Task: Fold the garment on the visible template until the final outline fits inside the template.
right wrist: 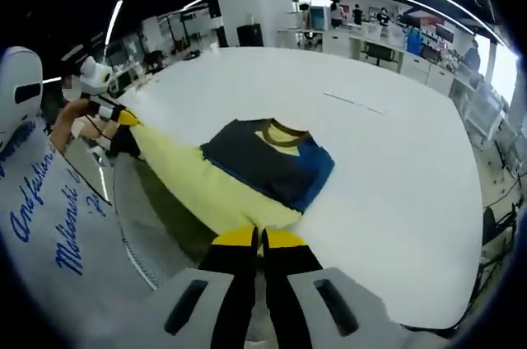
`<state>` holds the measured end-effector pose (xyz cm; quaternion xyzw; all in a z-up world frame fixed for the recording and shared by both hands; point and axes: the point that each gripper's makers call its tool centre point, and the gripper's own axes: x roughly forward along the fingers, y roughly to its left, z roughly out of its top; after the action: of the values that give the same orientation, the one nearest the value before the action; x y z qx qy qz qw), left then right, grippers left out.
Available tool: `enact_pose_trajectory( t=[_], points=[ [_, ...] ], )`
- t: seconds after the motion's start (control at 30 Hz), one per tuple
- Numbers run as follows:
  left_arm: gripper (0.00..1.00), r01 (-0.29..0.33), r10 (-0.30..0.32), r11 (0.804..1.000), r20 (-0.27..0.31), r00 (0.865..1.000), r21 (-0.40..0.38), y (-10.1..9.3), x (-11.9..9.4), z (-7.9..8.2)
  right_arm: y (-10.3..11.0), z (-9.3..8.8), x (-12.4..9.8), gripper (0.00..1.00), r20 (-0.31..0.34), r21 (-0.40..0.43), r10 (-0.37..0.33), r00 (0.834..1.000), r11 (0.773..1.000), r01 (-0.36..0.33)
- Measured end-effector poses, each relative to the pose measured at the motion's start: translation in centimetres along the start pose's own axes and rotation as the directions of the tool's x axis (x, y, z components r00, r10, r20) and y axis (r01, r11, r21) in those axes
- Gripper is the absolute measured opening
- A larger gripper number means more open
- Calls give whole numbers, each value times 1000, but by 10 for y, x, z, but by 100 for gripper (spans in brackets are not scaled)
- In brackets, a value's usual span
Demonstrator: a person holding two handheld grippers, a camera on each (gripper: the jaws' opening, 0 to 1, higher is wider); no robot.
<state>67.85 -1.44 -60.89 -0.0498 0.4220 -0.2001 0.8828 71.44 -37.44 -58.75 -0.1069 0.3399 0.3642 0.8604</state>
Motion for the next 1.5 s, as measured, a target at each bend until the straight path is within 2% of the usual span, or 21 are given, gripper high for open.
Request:
enact_pose_trajectory(
  t=[0.27, 0.37, 0.67, 0.87, 0.93, 1.17, 1.5],
  points=[
    [0, -16, 14, 999, 47, 999, 40, 10, 10, 21, -14, 14, 12, 3, 29, -28, -9, 1000, 1000, 10],
    [0, 3, -5, 999, 62, 998, 42, 11, 16, 30, -23, 17, 19, 3, 27, -48, -31, 999, 998, 32],
    [0, -38, 33, 996, 62, 998, 82, 33, 39, 49, -38, 40, 39, 3, 69, -88, -41, 997, 995, 47],
    [0, -51, 42, 993, 83, 996, 104, 45, 55, 66, -54, 52, 57, 3, 90, -94, -46, 995, 994, 54],
    [0, -50, 40, 992, 87, 995, 119, 50, 62, 71, -59, 57, 63, 3, 121, -85, -43, 992, 995, 53],
    [0, -53, 42, 991, 87, 995, 125, 63, 86, 84, -75, 54, 89, 3, 108, -75, -57, 993, 995, 65],
    [0, -87, 76, 982, 73, 994, 167, 83, 123, 97, -99, 63, 122, 3, 108, -100, -90, 990, 990, 101]
  ],
)
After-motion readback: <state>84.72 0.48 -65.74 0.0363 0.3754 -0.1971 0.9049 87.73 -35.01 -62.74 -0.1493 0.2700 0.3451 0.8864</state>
